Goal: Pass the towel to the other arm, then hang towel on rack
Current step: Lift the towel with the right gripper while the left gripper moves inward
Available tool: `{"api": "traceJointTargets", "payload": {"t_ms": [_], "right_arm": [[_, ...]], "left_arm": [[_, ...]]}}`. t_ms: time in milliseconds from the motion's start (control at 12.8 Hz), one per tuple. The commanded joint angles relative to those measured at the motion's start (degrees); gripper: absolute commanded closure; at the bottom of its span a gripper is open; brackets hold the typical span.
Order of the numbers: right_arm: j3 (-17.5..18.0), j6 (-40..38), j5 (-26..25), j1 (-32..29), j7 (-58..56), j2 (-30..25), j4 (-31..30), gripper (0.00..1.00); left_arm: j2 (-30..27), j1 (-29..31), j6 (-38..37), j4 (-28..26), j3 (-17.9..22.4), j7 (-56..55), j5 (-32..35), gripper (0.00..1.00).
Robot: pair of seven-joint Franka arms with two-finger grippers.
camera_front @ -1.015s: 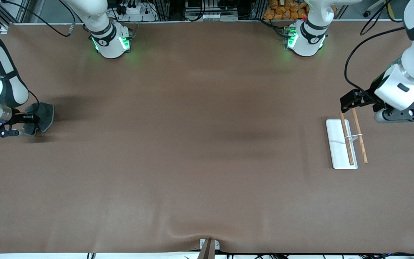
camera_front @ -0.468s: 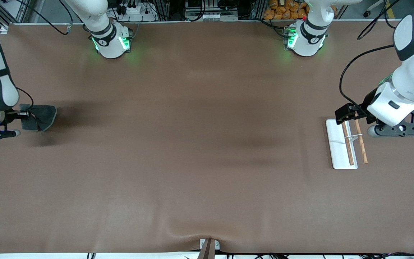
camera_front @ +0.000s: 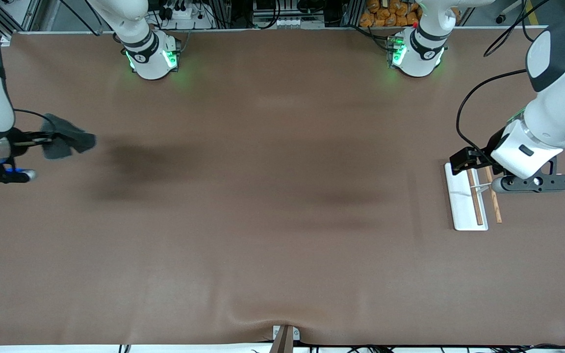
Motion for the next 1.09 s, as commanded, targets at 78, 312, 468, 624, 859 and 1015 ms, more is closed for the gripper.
{"api": "traceJointTargets", "payload": {"t_ms": [78,312,468,624,859,1015], "right_arm": [[5.58,-0.31,13.01,3.8,23.13,0.78,1.29,1.0],[5.77,9.77,23.57,12.94,42.5,1.31,1.29,1.0],[5.77,16.37,28.76,18.21,51.47,1.66,1.29,1.0],[5.68,23.05,34.21,23.31,60.52,1.75,1.37,1.0],[5.77,32.19,42.65,28.24,69.42,2.02,1.46,1.0],[5.68,40.71,47.84,31.4,75.65,2.19,1.55,1.0]], "left_arm": [[0.38,-3.79,2.16,0.41,-1.93,-14.23,-1.35,0.0],[3.36,-9.24,6.99,0.94,-1.94,-28.57,-2.57,0.0],[5.64,-13.28,9.2,1.03,-1.93,-38.33,-2.84,0.0],[8.11,-15.66,12.44,2.08,-1.93,-44.5,-2.84,0.0],[12.23,-18.91,19.12,2.87,-2.02,-52.06,-3.72,0.0],[14.61,-19.89,20.01,4.1,-2.02,-56.9,-4.16,0.0]]}}
